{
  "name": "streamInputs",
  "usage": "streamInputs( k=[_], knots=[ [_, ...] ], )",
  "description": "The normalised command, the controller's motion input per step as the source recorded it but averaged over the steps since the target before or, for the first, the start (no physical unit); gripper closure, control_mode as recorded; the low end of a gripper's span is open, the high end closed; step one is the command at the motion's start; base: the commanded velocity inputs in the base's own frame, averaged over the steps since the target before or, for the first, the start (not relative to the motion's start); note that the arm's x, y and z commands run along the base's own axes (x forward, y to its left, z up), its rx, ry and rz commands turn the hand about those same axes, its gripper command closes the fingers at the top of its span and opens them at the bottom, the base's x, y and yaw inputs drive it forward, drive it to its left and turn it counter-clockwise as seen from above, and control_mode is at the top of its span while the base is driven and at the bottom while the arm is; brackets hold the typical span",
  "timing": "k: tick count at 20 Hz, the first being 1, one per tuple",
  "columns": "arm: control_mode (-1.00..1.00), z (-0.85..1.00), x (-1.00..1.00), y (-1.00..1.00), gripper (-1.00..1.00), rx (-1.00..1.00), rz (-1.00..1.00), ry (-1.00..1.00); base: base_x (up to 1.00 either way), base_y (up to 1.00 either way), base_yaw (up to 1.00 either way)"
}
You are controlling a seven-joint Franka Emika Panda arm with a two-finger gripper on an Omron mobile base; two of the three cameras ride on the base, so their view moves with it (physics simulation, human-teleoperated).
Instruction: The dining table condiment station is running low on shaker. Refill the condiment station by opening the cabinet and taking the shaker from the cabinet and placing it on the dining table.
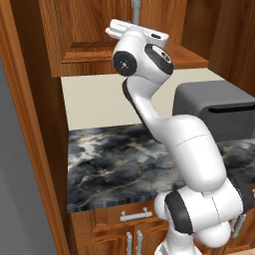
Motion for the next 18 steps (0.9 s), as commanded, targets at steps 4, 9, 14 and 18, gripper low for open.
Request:
streamInputs(
  k=[4, 9, 14, 18],
  knots=[
    [-1.00, 0.00, 0.57, 0.08, -1.00, 0.00, 0.11, -0.01, 0.00, 0.00, 0.00],
    [-1.00, 0.00, 0.36, 0.33, -1.00, -0.04, 0.01, -0.05, 0.00, 0.00, 0.00],
    [-1.00, 0.00, 0.37, 0.24, -1.00, -0.04, 0.00, -0.01, 0.00, 0.00, 0.00],
    [-1.00, 0.00, 0.06, 0.00, -1.00, 0.00, 0.00, 0.00, 0.00, 0.00, 0.00]
  ],
)
